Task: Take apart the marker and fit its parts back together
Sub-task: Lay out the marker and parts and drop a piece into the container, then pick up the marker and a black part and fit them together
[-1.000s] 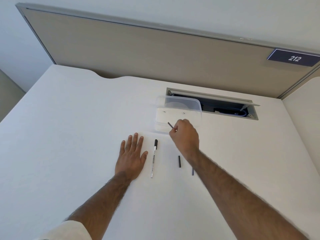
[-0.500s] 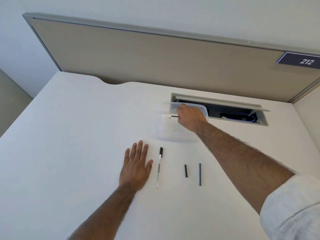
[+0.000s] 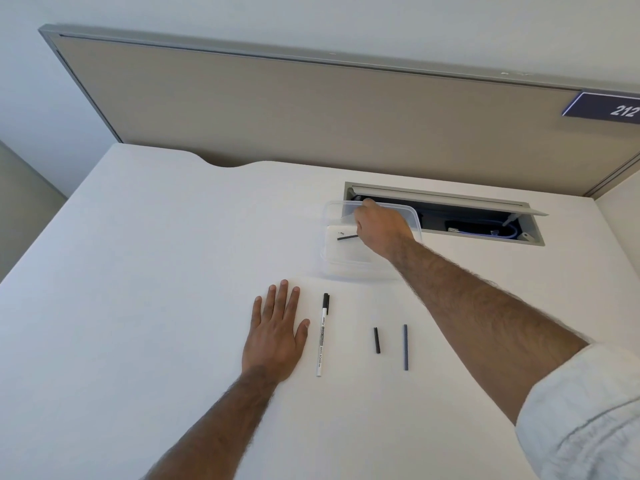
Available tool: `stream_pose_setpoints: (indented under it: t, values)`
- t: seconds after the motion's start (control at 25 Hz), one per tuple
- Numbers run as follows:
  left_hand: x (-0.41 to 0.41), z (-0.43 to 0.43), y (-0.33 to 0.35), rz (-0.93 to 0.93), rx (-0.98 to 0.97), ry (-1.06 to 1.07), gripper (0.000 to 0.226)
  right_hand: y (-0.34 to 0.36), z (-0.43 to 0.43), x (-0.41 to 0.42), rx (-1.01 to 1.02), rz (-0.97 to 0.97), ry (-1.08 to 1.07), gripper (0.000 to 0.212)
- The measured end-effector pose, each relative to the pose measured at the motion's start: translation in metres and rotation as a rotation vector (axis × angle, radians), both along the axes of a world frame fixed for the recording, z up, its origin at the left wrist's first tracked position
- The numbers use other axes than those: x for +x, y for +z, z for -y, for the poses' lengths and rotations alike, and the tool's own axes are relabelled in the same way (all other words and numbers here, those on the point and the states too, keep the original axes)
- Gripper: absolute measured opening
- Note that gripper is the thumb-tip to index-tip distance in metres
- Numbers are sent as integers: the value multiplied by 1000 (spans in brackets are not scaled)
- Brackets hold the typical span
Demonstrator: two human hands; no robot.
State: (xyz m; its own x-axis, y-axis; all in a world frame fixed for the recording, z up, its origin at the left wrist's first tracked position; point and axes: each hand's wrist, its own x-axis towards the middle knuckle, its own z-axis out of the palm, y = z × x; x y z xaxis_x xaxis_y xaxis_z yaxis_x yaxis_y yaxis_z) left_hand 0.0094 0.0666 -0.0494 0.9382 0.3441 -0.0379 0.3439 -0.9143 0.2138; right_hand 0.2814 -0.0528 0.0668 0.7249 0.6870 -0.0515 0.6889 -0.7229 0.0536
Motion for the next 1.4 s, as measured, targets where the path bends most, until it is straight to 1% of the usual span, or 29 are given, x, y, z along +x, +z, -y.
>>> stream_pose_setpoints:
  t: [0.08, 0.2, 0.24, 0.28, 0.36, 0.44, 0.52, 0.6, 0.72, 0.8, 0.88, 0.96, 1.08, 1.16, 1.28, 1.4]
  values:
    - [0, 0, 0, -3, 1, 2, 65, 9, 4, -15, 163, -12, -75, 15]
    - [-1, 0, 2, -7, -2, -2, 65, 12, 20, -73, 571, -19, -161, 7]
    - [-1, 0, 2, -5, -1, -3, 65, 8, 26, -101, 645, -32, -176, 5]
    - [-1, 0, 3, -2, -1, -5, 65, 2, 32, -130, 661, -71, -188, 3]
    - [-1, 1, 4, -5, -3, -13, 66, -14, 40, -182, 564, -219, -254, 4]
    - [-1, 1, 5, -23, -20, -21, 68, -31, 44, -216, 380, -364, -327, 14]
    - [-2, 1, 9, -32, -63, -35, 71, -42, 46, -234, 275, -433, -366, 24]
    - [-6, 2, 15, -38, -115, -59, 71, -46, 45, -242, 245, -461, -395, 31]
    - [-18, 4, 22, -25, -141, -100, 56, -45, 37, -241, 204, -440, -417, 37]
    - [-26, 6, 28, 8, -156, -116, 46, -42, 30, -239, 204, -419, -420, 36]
    - [-30, 8, 35, 31, -172, -121, 38, -41, 24, -237, 214, -412, -443, 27]
    - [-33, 11, 44, 41, -173, -132, 35, -42, 22, -238, 239, -422, -482, 18]
    - [-33, 13, 52, 85, -118, -226, 34, -42, 23, -239, 252, -414, -491, 16]
    - [-31, 15, 52, 109, -82, -287, 36, -41, 27, -240, 254, -368, -451, 18]
    - [-22, 17, 55, 151, 7, -395, 38, -39, 35, -243, 300, -282, -313, 17]
    - [-14, 20, 63, 149, 44, -459, 23, -34, 48, -242, 304, -166, -153, 10]
